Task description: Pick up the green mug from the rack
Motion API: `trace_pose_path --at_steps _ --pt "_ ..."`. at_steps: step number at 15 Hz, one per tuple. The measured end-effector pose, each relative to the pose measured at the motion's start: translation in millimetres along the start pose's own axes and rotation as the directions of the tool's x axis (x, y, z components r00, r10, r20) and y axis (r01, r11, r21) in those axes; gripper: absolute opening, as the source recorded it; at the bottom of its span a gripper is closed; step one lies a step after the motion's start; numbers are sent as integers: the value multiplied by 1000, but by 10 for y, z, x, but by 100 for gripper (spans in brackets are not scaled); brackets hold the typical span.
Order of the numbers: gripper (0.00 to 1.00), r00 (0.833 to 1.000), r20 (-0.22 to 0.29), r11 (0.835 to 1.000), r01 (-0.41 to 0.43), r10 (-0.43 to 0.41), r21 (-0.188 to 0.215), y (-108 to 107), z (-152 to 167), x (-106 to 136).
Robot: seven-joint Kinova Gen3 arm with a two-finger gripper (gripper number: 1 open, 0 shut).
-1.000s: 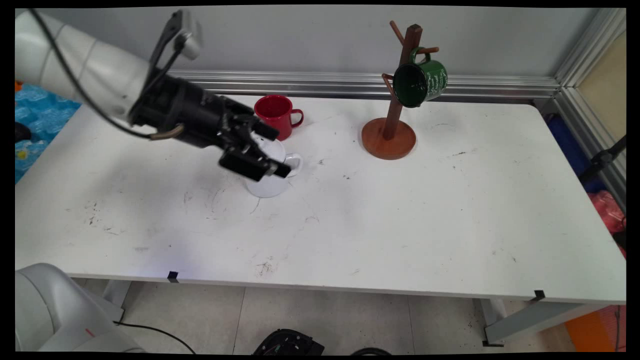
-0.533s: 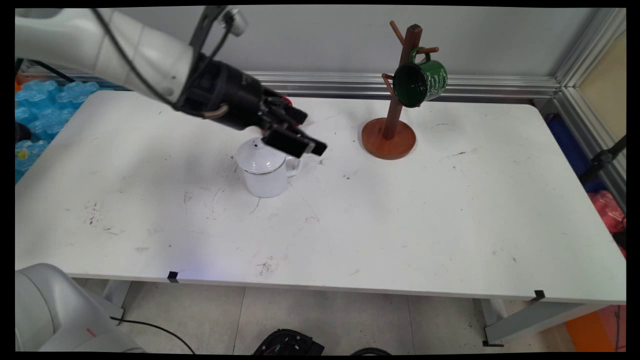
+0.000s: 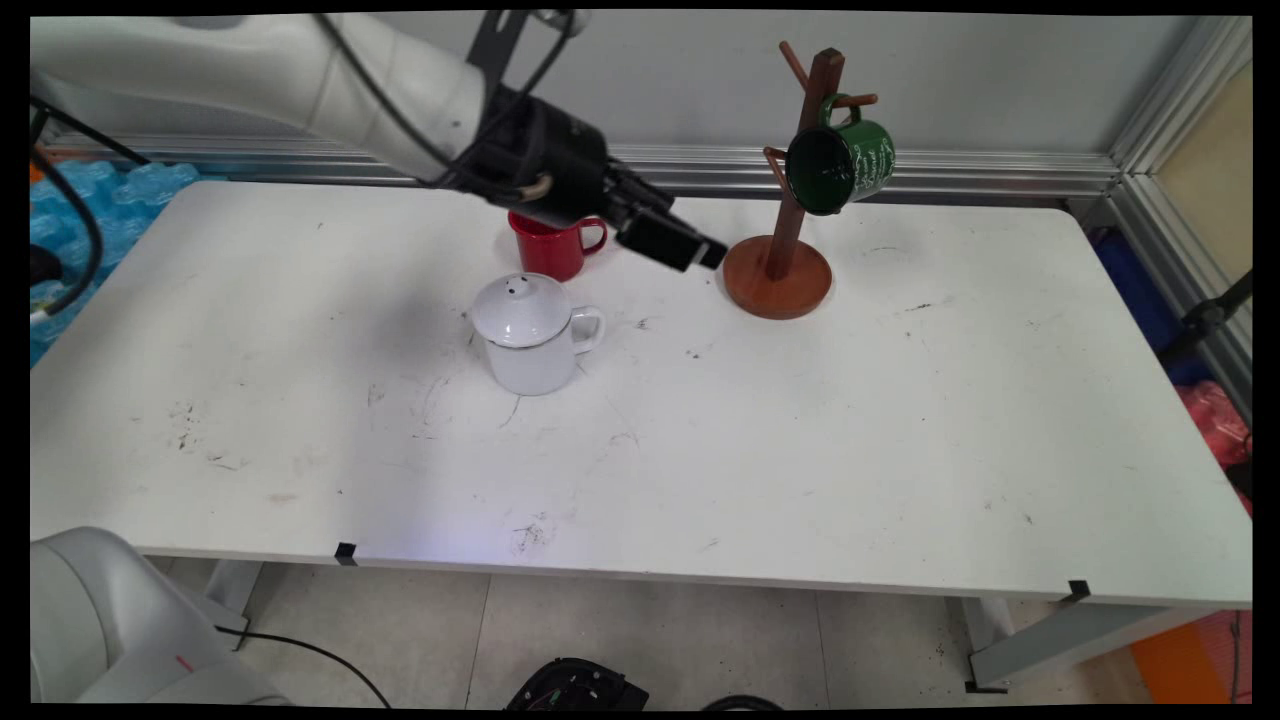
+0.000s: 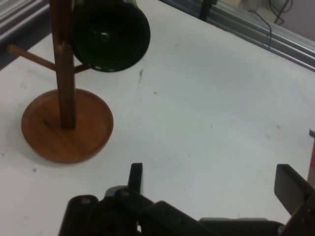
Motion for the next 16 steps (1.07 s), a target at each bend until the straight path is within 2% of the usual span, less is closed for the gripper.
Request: trace_pose_path --at_steps 16 --pt "100 993 -84 994 91 -86 59 -59 1026 535"
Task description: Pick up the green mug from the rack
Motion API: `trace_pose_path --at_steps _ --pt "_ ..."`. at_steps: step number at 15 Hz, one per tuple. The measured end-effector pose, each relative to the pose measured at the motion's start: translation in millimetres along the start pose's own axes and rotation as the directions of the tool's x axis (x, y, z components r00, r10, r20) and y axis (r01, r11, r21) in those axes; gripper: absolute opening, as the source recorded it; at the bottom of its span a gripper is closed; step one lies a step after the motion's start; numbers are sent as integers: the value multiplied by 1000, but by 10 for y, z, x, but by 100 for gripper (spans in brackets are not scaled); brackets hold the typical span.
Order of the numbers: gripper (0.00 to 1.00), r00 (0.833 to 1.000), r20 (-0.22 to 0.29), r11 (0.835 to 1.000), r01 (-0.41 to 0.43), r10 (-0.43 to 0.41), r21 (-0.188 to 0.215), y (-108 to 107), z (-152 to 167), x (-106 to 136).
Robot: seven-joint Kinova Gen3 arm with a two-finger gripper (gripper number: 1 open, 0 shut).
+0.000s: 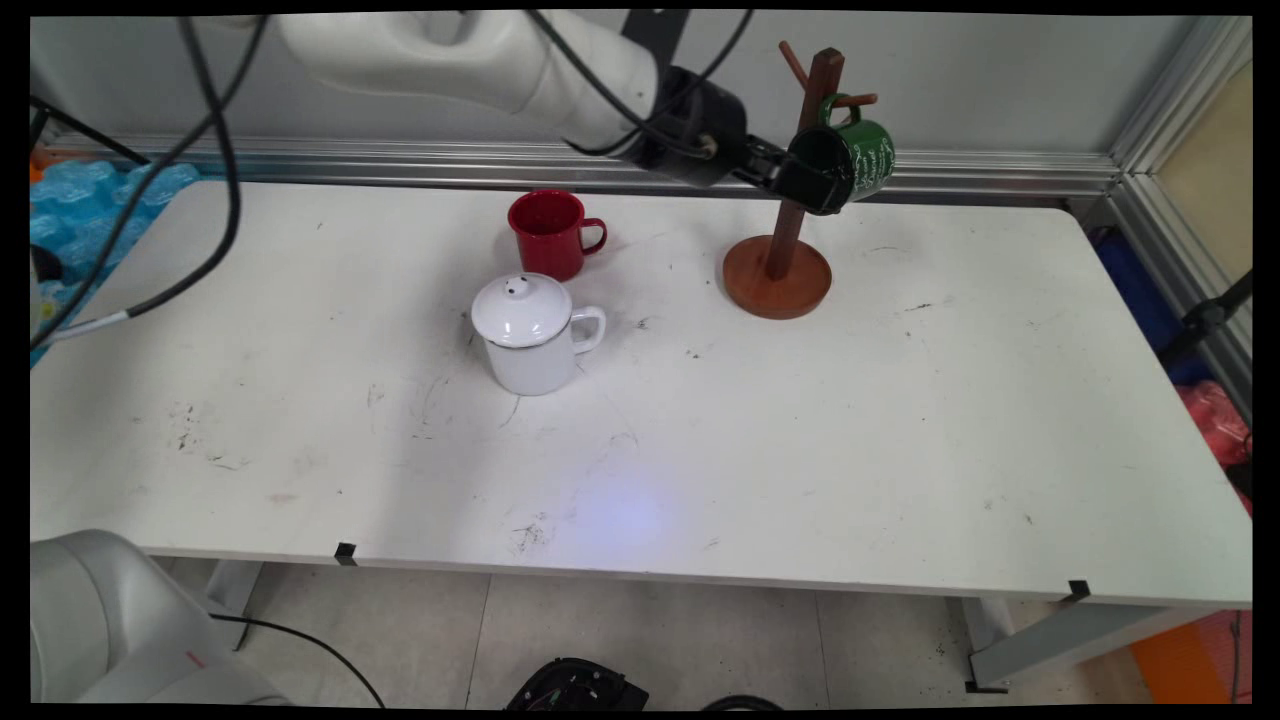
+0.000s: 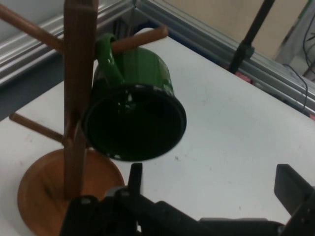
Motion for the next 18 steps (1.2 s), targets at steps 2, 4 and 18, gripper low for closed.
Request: trace_pose_path --at_steps 2,4,18 --pt "100 1000 -7 1000 8 -8 4 0 132 36" --pt "100 1000 -14 1000 17 -17 9 -2 272 70" --pt "100 993 -49 993 110 -109 30 20 933 183"
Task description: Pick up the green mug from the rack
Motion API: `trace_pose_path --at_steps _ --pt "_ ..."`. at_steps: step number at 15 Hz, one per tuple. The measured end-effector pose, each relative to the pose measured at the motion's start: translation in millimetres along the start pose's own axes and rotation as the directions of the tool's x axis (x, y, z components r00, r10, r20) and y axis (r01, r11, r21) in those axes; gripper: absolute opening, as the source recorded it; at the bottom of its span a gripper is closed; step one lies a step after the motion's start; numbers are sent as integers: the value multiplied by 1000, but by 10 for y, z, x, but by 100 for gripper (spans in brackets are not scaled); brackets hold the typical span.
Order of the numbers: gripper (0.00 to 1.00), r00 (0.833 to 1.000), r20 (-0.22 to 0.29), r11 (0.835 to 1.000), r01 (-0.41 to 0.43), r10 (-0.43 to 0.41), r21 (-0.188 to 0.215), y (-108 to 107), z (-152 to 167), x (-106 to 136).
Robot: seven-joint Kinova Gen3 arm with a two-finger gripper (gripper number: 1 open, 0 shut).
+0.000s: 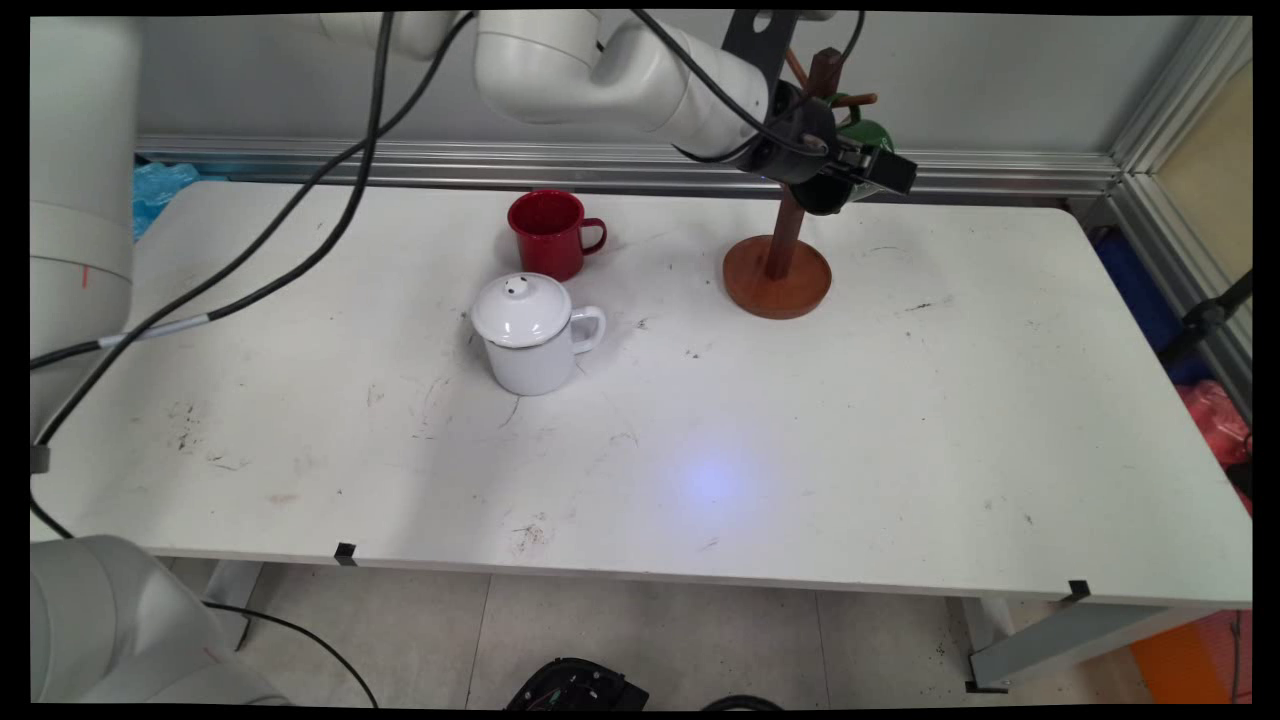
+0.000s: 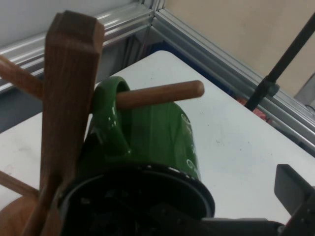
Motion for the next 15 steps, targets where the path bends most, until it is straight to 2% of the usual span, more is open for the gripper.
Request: trace_pose_path --at_steps 8,9,15 --pt "100 998 -11 998 58 -57 24 15 148 -26" --pt "0 998 -13 998 64 -63 27 15 157 -30" --pt "0 996 -24 996 83 -82 34 29 188 -33"
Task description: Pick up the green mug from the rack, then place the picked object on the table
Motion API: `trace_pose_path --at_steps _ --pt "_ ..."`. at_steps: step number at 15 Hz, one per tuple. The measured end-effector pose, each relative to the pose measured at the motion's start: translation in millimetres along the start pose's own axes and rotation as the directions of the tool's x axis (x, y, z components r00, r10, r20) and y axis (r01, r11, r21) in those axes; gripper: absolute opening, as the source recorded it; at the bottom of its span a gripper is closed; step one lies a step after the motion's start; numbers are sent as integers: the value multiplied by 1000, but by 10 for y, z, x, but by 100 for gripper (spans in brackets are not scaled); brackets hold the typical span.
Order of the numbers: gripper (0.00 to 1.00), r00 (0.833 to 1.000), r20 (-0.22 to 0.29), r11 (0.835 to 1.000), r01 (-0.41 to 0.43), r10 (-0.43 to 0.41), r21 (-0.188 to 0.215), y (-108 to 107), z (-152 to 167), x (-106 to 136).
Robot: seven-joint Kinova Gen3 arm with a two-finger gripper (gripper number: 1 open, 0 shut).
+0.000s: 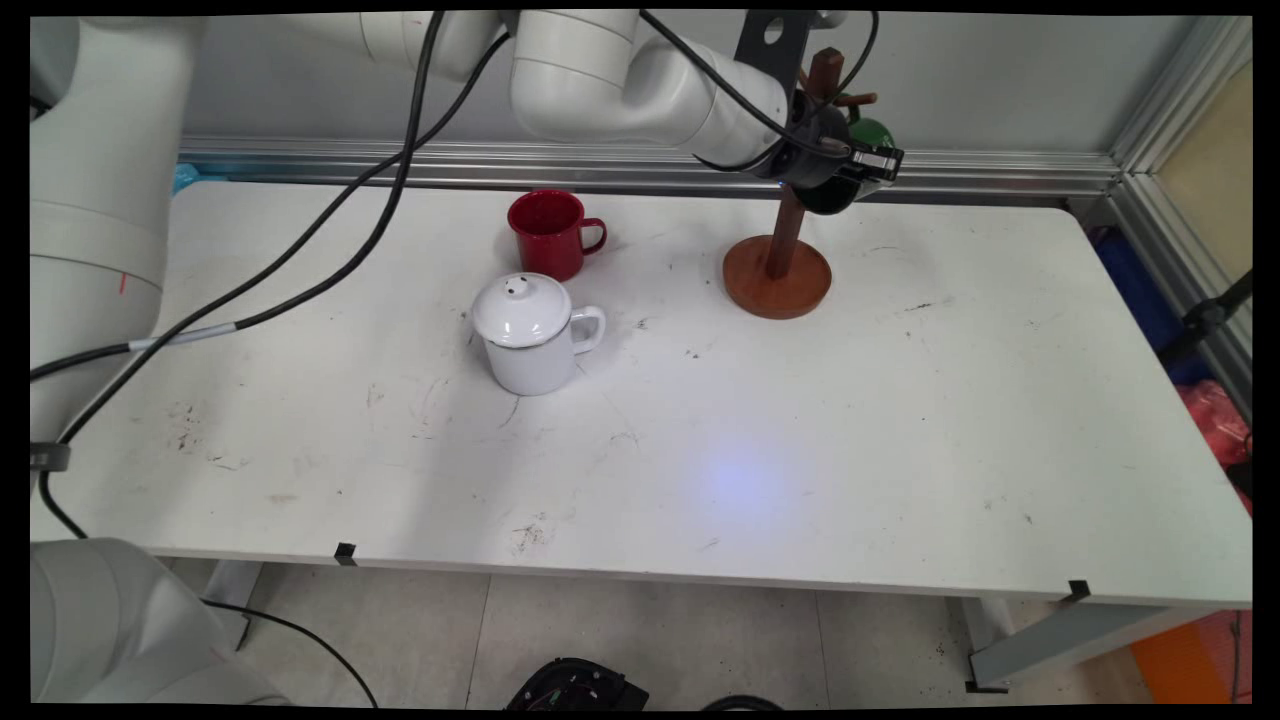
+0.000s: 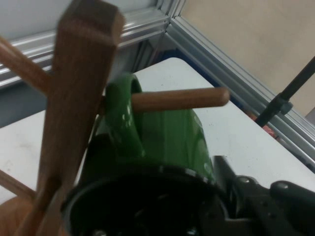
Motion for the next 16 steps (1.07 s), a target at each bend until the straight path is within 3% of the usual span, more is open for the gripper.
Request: trace_pose_path --at_steps 9,16 --pt "0 1000 -9 1000 1 -1 5 8 -70 12" --pt "0 1000 -19 1000 -11 11 -13 87 -185 68"
